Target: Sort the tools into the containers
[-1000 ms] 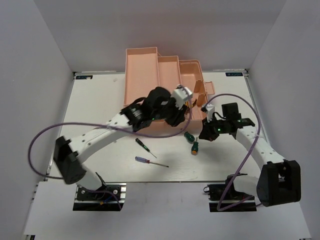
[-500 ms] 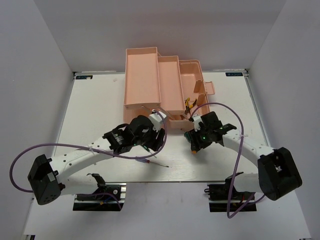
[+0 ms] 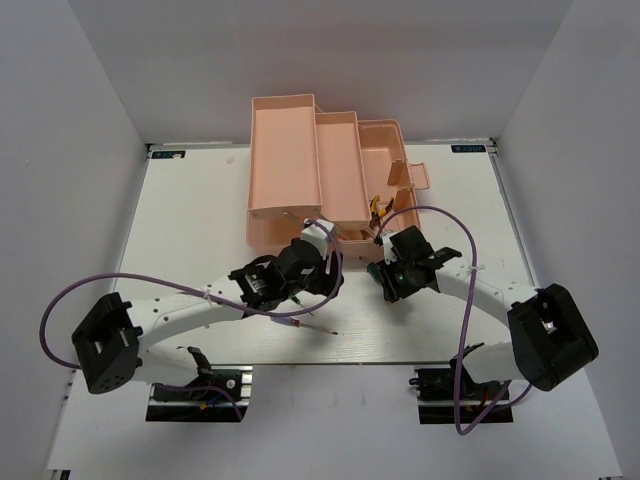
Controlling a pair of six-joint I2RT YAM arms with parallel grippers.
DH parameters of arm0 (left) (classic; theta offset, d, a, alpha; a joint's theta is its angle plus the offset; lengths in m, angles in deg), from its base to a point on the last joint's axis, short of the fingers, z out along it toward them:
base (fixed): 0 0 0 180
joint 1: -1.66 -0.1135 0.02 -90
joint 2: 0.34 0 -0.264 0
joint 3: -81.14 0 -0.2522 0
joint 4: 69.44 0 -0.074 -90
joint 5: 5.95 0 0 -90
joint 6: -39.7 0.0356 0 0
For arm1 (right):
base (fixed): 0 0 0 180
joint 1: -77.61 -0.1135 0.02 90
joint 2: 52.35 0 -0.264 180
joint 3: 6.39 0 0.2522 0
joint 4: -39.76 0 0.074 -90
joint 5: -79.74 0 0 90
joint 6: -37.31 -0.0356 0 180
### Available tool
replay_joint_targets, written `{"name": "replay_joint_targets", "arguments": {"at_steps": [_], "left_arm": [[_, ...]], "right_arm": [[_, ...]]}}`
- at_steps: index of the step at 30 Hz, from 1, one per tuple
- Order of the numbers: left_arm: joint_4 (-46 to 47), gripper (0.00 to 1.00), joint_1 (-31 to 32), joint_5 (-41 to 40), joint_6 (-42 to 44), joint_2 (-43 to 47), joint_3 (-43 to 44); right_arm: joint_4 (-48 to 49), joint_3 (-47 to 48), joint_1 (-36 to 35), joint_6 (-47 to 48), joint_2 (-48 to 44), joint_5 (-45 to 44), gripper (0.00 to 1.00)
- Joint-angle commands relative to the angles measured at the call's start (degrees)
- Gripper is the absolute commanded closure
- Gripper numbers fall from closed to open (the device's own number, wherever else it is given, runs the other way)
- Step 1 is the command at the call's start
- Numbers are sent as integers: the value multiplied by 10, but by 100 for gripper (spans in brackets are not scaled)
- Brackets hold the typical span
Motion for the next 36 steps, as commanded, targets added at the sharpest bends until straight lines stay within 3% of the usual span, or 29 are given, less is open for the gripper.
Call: {"name": "replay_joint_targets", "arguments": {"at_steps": [1,6,9,17,27,36], "left_arm": [[38,19,5,-66,-64,-17,1],[56,19,11,-61,-122,-100,46],[43,19,17,-33,-157,-156,83],[49,18,39,-11,-207,-229,150],[56,17,45,6,-256,-260,164],[75,17,45,17,-269,-260,147]], "right_arm": [[-7,18,-2,-7,4,-27,69],[-29,18,1,-2,-7,-25,86],[-41,17,2,3,-17,-19,89],[-62,7,11,38,-90,-9,89],[-94,15,57,54,-169,-94,90],[-164,142,87,76,-189,-65,93]]}}
